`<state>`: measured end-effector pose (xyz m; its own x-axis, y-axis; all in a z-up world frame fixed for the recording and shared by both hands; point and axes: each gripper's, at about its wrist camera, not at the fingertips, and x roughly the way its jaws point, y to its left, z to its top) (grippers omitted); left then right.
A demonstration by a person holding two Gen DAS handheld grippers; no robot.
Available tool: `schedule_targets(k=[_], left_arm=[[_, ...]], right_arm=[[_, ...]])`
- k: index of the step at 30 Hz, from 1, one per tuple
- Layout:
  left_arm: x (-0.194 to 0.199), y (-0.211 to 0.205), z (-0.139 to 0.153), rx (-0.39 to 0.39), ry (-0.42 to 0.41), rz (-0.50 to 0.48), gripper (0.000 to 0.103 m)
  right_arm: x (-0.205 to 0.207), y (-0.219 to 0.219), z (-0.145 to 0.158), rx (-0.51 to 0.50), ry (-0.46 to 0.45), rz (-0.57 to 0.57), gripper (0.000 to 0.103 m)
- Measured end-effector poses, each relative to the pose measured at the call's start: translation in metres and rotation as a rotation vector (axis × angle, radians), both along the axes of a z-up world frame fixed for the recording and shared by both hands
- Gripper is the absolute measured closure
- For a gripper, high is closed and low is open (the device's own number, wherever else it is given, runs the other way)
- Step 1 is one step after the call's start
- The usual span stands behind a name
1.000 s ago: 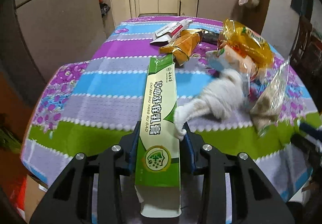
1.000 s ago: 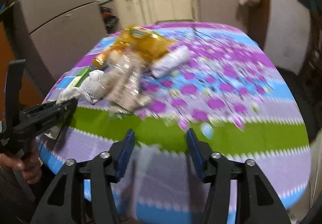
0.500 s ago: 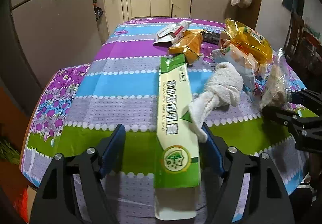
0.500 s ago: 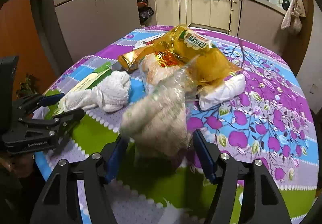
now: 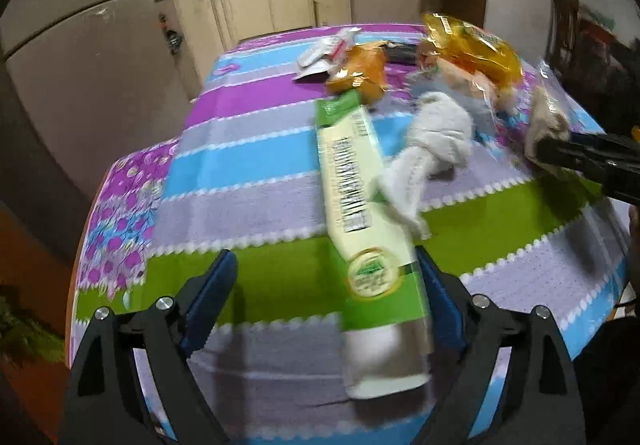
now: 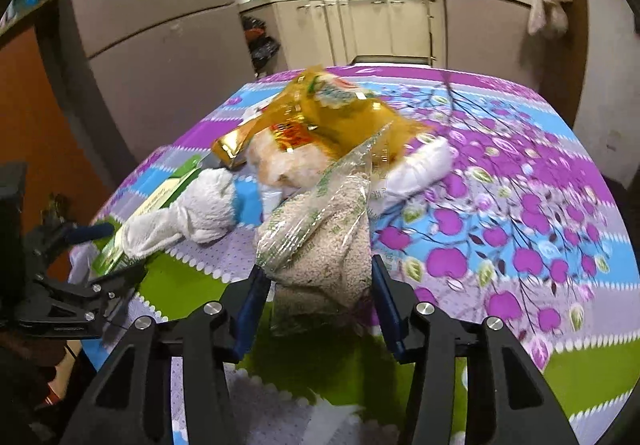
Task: Collect trash
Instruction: 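Grasp the green-and-white box with the left gripper while the right gripper grasps the clear grain bag, then lift the green box and grain bag and carry both toward the white bucket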
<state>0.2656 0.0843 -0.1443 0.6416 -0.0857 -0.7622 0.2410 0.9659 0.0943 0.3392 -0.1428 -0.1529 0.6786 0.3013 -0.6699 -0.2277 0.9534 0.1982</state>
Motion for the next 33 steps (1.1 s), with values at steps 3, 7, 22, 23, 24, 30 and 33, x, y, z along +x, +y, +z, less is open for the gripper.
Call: schedule_targets(k=[3, 7, 22, 23, 24, 30, 33], left_arm=[[0.002, 0.011, 0.002, -0.016, 0.006, 0.019, 0.047], [0.005, 0.024, 0.004, -0.027, 0.005, 0.050, 0.059], [0.027, 0.019, 0.002, -0.074, -0.011, 0.001, 0.045], [0.027, 0.018, 0.002, -0.071, -0.015, -0.004, 0.051], [0.026, 0.018, 0.002, -0.075, -0.019, -0.012, 0.056], [0.021, 0.026, 0.005, -0.086, -0.023, 0.036, 0.068], [0.012, 0.028, 0.012, -0.084, -0.041, 0.035, 0.069]], right_arm=[[-0.003, -0.004, -0.001, 0.008, 0.000, -0.010, 0.052], [-0.002, -0.003, -0.003, 0.004, 0.019, 0.000, 0.052], [0.009, 0.009, -0.003, -0.050, 0.023, -0.008, 0.048], [0.009, 0.009, -0.003, -0.049, 0.021, -0.005, 0.050], [0.008, 0.009, -0.003, -0.047, 0.016, -0.004, 0.052], [0.002, 0.006, -0.003, -0.023, 0.024, -0.030, 0.054], [-0.006, 0.008, -0.001, -0.034, 0.029, -0.035, 0.054]])
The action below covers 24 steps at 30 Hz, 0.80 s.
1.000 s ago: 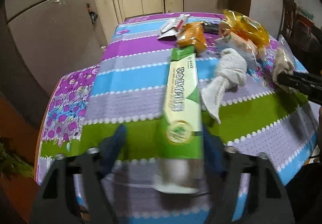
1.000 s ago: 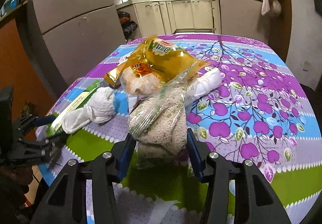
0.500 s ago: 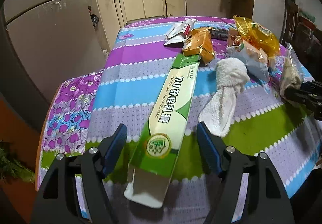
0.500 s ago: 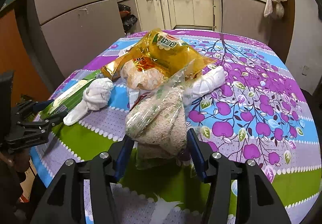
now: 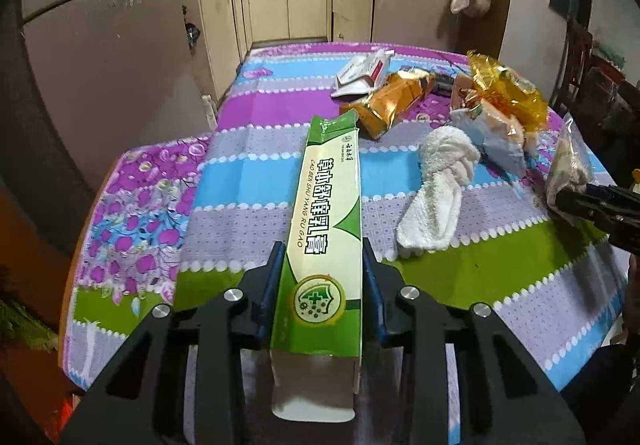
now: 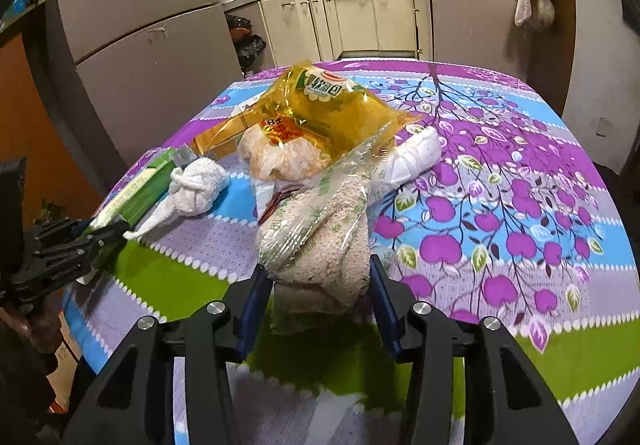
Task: Collect trash
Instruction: 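Lift the green box and grain bag and carry both toward the white bucket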
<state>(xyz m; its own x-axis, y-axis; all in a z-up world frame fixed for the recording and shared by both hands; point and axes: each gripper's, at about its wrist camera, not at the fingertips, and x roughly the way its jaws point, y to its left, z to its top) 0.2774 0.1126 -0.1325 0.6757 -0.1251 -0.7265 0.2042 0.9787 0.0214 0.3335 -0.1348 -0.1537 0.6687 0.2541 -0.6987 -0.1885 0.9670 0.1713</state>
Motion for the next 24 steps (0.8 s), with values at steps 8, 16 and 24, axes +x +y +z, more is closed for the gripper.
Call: schedule_targets(k=[8, 16, 24], left_arm=[[-0.026, -0.010, 0.022, 0.042, -0.053, -0.021, 0.069], [-0.042, -0.037, 0.045, 0.063, -0.104, -0.051, 0.069], [-0.047, -0.082, 0.066, 0.056, -0.114, -0.133, 0.069]], right_arm=[[-0.019, -0.008, 0.008, 0.067, 0.092, -0.061, 0.055], [-0.045, -0.023, 0.032, 0.084, 0.131, -0.107, 0.055], [-0.069, -0.049, 0.061, 0.091, 0.160, -0.160, 0.055]])
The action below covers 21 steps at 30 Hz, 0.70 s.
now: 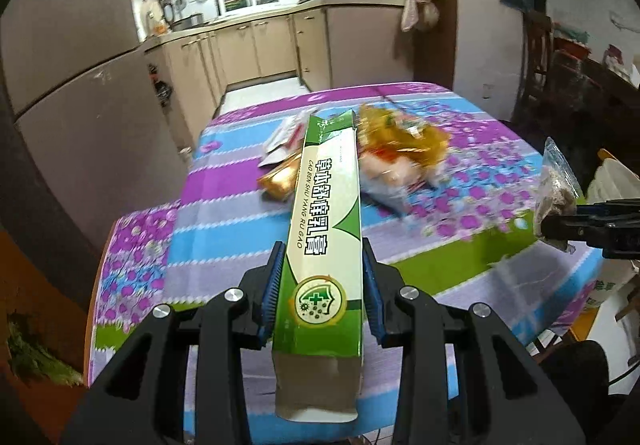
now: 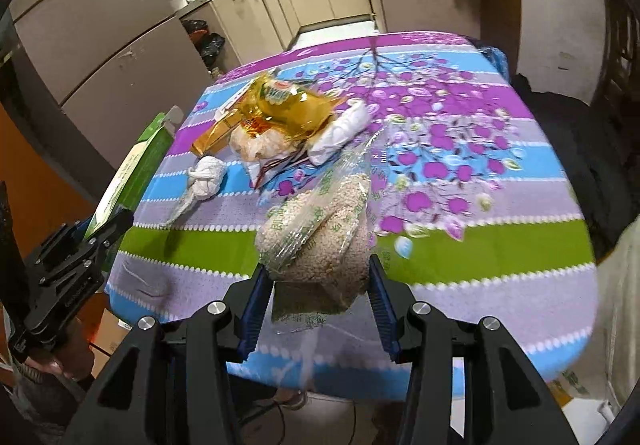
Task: Collect trash
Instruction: 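Lift the green box and grain bag and carry both toward the white bucket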
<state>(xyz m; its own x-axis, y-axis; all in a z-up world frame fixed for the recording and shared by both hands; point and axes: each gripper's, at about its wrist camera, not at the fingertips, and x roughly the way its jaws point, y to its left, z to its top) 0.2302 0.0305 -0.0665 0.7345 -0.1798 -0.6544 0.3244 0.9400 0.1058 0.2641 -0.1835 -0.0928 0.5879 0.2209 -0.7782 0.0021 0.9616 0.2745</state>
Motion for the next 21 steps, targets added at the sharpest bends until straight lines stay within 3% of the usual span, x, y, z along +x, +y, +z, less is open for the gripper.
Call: schedule_targets(k=[10, 21], left_arm=[[-0.006, -0.071, 0.024, 0.014, -0.037, -0.121, 0.069], [-0.012, -0.144, 0.033, 0.035, -0.049, -0.230, 0.069]], right_arm=[[-0.037, -0.046, 0.038, -0.039, -0.021, -0.090, 0.055], [-0.066, -0.107, 0.056, -0.089, -0.024, -0.212, 0.055]])
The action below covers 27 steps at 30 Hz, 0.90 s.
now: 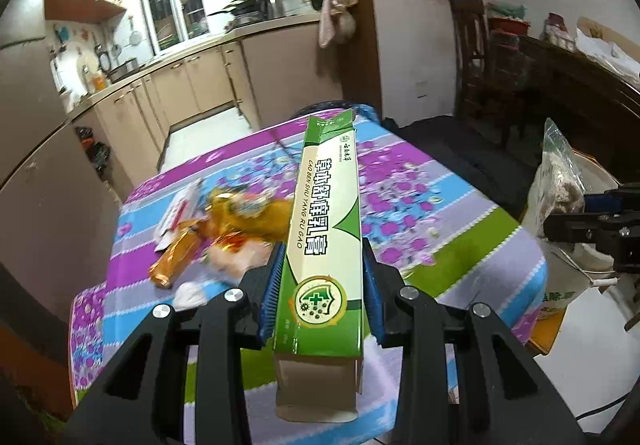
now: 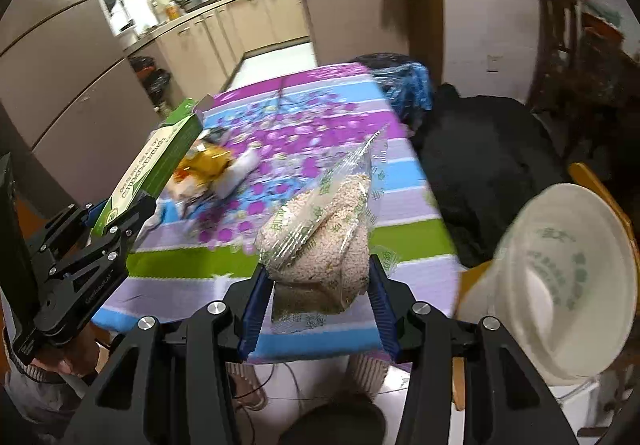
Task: Collect trash
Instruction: 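Lift the green box and grain bag and carry both toward the white bucket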
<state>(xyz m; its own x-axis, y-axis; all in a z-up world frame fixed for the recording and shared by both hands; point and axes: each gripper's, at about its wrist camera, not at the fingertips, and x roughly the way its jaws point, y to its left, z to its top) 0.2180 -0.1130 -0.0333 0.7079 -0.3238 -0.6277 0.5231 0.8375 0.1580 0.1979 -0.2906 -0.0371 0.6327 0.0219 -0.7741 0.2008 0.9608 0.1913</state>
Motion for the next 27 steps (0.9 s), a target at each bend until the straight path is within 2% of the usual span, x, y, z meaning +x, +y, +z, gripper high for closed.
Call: schedule_targets(k=[17, 23, 27], left_arm=[[-0.030, -0.137, 0.006, 0.067, -0.053, -0.258, 0.069], [-0.041, -0.190, 0.003, 0.095, -0.051, -0.370, 0.069], [-0.053, -0.228, -0.002, 0.118, -0.055, -0.429, 0.069]], right_arm=[[-0.087, -0.137, 0.012, -0.108, 0.047, -0.293, 0.055], [-0.117, -0.185, 0.017, -0.155, 0.101, -0.394, 0.055], [-0.132, -0.218, 0.013, -0.147, 0.147, -0.445, 0.055]])
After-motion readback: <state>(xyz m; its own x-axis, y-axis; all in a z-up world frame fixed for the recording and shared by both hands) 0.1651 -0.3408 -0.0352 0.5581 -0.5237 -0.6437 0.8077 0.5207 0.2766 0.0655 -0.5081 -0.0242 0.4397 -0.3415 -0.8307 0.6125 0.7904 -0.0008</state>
